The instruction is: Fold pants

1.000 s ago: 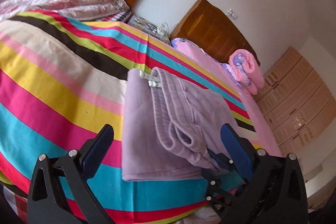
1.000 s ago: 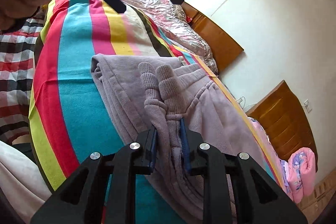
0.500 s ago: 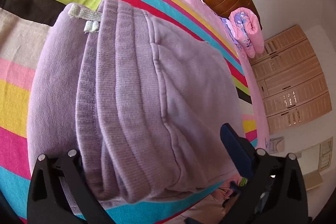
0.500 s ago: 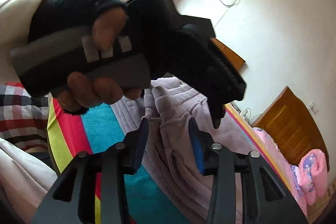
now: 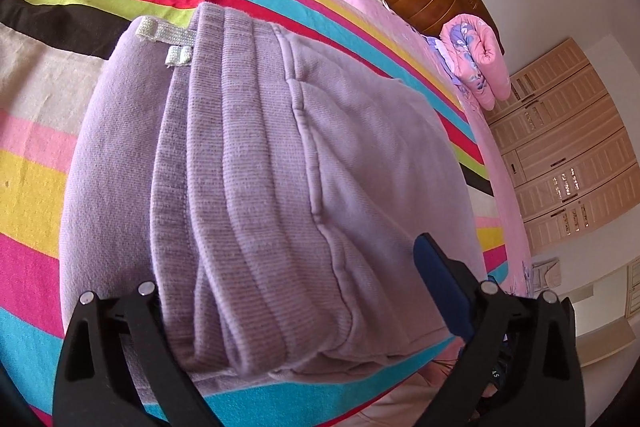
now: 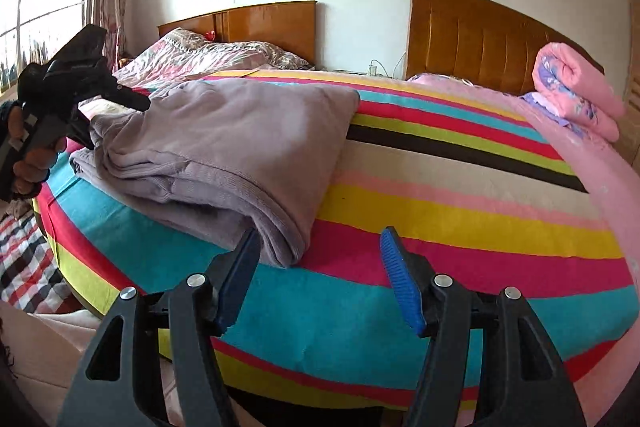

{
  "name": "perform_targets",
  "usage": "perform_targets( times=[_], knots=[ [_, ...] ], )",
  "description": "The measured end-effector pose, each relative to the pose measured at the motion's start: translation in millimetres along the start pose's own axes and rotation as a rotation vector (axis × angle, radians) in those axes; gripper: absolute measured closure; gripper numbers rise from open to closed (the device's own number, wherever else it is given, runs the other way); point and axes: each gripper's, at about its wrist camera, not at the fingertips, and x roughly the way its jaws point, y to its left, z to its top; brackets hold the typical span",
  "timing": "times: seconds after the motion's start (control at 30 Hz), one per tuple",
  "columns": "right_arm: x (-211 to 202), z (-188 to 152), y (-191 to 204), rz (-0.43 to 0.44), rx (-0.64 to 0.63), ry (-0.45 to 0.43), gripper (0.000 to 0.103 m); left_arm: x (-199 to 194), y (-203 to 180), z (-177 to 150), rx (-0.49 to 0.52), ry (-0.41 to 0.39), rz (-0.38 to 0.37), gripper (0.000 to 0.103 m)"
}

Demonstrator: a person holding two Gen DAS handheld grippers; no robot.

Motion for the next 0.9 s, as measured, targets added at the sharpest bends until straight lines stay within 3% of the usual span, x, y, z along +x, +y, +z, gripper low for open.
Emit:
perform_targets(
  times=[0.07, 0.13, 0.17, 0.2, 0.33, 0.43, 0.5, 0.6, 0.7, 0.83, 0.9],
  knots=[
    [10.9, 1.9, 6.1, 0.0, -0.017, 0.017, 0.043, 0.7, -2.5, 1.5, -0.006, 0.003, 0.029, 0.013],
    [22.2, 4.1, 12.1, 0.01, -0.019, 0.036, 0.043, -2.4, -13.8, 4.2, 0.011, 0.006, 0.093, 0.054],
    [25.6, 4.9, 14.7, 0.014, -0.024, 0.041, 0.043, -9.0, -23.2, 7.0, 0.045, -0.001, 0.085, 0.069],
    [31.8, 6.6, 20.2, -0.002, -0.037, 0.043, 0.043, -18.3, -34.2, 10.7, 0.085, -0.02, 0.081, 0.077],
    [37.6, 12.8, 31.3, -0.112, -0.108, 0.035, 0.036, -78.3, -80.9, 25.1, 0.206, -0.146, -0.043, 0.078],
    [35.6, 11.9, 31.5, -0.14, -0.127, 0.033, 0.031, -118.8, -81.4, 16.0, 0.256, -0.24, -0.085, 0.078],
    [34.8, 10.2, 33.9, -0.138, -0.127, 0.039, 0.031, -113.7, -52.0, 3.4, 0.222, -0.235, -0.032, 0.077],
    [35.1, 8.6, 32.9, -0.114, -0.106, 0.044, 0.03, -63.9, 24.8, -10.5, 0.062, -0.122, 0.102, 0.075],
    [34.4, 8.5, 35.0, -0.125, -0.131, 0.043, 0.03, -56.7, 65.9, -25.8, -0.025, -0.186, -0.051, 0.073],
    [33.1, 10.2, 32.1, -0.108, -0.116, 0.054, 0.028, -57.3, 62.2, -24.6, -0.013, -0.196, -0.025, 0.07],
    [25.1, 10.7, 31.8, -0.06, -0.136, 0.071, 0.028, -62.0, 64.2, -24.0, -0.042, -0.195, -0.024, 0.063]
  ],
)
